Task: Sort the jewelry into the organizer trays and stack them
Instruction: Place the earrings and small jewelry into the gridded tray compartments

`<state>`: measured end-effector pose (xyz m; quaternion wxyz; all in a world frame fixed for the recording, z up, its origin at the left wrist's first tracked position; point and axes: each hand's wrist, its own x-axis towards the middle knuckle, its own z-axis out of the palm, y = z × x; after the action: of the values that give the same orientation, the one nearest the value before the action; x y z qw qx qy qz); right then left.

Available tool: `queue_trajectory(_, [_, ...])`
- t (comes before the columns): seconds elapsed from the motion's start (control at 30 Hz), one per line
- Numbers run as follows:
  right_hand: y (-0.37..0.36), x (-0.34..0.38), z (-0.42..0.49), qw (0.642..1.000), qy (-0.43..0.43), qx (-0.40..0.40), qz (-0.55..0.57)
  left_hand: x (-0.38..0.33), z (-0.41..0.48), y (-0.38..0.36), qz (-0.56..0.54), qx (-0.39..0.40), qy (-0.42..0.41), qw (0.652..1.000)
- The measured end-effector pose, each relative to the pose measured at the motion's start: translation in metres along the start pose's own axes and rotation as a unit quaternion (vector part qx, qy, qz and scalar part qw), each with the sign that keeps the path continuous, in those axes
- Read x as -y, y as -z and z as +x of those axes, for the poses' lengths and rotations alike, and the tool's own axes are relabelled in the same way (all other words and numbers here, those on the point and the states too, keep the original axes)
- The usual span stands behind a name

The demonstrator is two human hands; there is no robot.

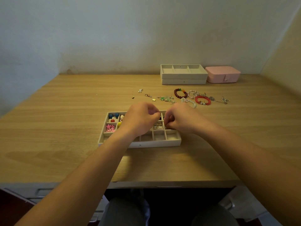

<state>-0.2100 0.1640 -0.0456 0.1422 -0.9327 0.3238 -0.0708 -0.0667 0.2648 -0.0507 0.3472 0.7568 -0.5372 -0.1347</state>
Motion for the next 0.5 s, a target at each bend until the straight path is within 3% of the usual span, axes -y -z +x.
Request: queue_trajectory(0.5, [0.0, -0.003, -0.013, 0.997, -0.011, -0.076, 0.001, -0.007, -0.005, -0.008, 0.055, 0.048, -0.028, 0.997])
